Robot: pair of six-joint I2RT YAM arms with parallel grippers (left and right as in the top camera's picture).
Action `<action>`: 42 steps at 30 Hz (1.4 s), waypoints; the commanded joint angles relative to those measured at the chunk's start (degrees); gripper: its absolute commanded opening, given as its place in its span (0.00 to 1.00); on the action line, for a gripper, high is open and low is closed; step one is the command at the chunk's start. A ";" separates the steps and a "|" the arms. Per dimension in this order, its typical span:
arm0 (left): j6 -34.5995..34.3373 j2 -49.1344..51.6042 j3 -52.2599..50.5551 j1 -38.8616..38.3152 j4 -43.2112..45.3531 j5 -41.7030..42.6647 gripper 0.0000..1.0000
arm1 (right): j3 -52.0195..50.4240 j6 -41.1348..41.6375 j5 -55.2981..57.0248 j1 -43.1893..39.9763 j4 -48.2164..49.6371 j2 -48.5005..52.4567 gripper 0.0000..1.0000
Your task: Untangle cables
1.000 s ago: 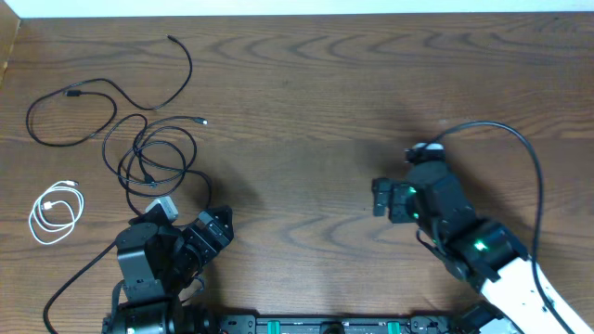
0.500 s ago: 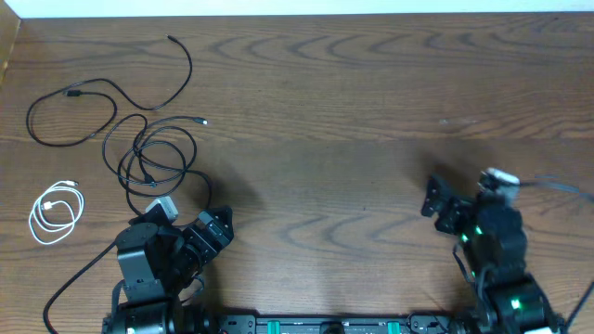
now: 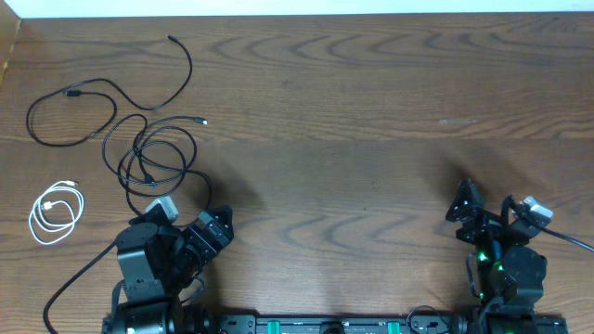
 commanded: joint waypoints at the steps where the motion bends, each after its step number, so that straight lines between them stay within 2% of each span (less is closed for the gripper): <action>1: 0.81 0.07 0.33 0.09 -0.02 0.26 0.96 | -1.73 -0.83 0.81 -1.16 0.39 -2.86 0.99; 7: 0.81 0.07 0.33 0.09 -0.02 0.26 0.96 | -3.13 -0.85 0.31 -4.42 1.29 -6.67 0.99; 14: 0.81 0.07 0.33 0.09 -0.02 0.26 0.96 | -3.23 -2.67 2.19 -6.29 1.64 -6.71 0.99; 21: 0.81 0.07 0.33 0.09 -0.02 0.26 0.96 | -6.47 -5.79 3.28 -6.23 9.44 -6.71 0.99; 26: 0.81 0.07 0.33 0.09 -0.02 0.26 0.96 | -6.34 -7.45 3.32 -6.27 9.29 -6.71 0.99; 36: 0.81 0.07 0.33 0.09 -0.02 0.26 0.96 | -6.36 -17.79 2.01 -6.23 8.98 -6.71 0.99; 39: 0.81 0.07 0.33 0.09 -0.02 0.26 0.96 | -6.36 -24.74 2.21 -6.23 9.05 -6.71 0.99; 42: 0.81 0.07 0.33 0.09 -0.02 0.26 0.96 | -6.36 -25.94 2.21 -6.23 9.07 -6.71 0.99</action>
